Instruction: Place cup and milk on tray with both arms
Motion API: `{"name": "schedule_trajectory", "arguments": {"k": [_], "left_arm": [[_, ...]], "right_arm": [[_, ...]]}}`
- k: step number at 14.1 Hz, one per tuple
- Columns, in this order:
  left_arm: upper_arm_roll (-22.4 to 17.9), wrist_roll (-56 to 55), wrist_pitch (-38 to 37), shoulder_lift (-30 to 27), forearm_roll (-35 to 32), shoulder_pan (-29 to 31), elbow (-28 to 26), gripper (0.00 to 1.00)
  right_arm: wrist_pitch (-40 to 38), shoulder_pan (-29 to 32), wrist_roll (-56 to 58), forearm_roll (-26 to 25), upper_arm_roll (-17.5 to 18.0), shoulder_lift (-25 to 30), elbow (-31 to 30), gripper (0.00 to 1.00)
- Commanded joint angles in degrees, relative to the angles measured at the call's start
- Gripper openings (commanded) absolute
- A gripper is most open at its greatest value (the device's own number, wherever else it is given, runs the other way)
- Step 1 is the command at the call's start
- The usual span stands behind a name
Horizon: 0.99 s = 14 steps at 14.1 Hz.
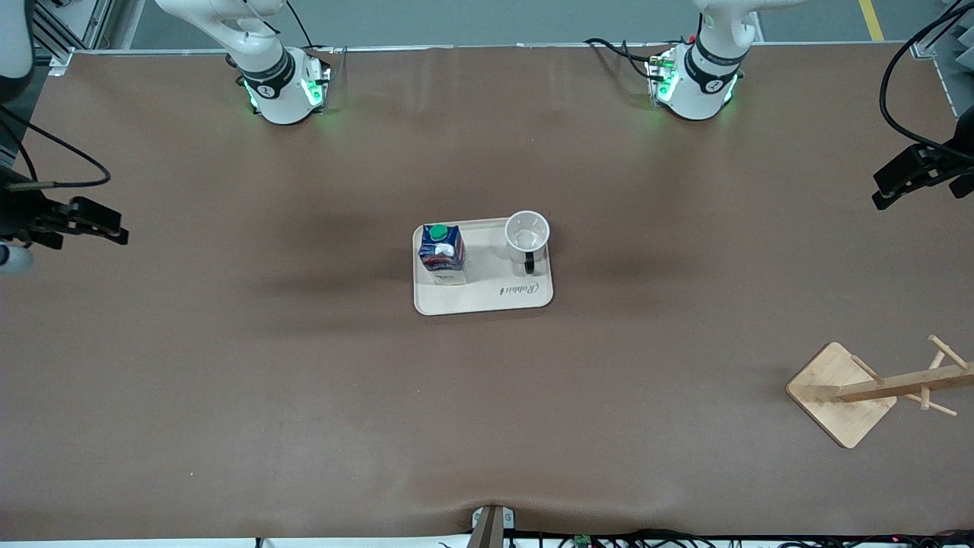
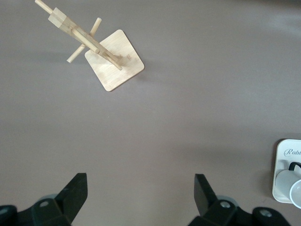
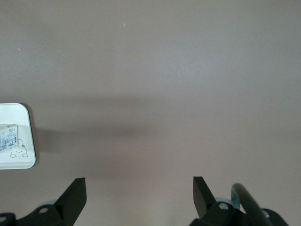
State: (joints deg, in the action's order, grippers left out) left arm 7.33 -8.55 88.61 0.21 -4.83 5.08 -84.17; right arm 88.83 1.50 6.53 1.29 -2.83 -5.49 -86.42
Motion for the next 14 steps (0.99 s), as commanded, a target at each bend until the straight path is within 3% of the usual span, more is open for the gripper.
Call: {"name": "schedule_trajectory", "arguments": {"k": [1,3,9,14], "left_arm": [[-0.1,1.1,-0.4,-2.1,0.3,-0.1,-0.8,1.0],[0.6,0.7,-0.6,-2.4,0.9,-0.1,-1.0,1.0],[5.1,-3.8,-0.9,-3.3,2.8,0.1,-3.4,1.0],[5.1,-3.0,-1.2,-4.3,2.7,0.3,-4.6,1.0]], "right_arm": [[0.2,1.0,-0.1,-0.9,1.3,7.5,-5.4,1.0],[-0.1,1.1,0.5,-0.9,1.3,9.8,-6.9,1.0],[0.2,1.8,3.1,-0.9,1.5,8.6,-6.3,1.0],[-1.1,3.0,2.9,-0.9,1.2,7.5,-2.2,1.0]]}}
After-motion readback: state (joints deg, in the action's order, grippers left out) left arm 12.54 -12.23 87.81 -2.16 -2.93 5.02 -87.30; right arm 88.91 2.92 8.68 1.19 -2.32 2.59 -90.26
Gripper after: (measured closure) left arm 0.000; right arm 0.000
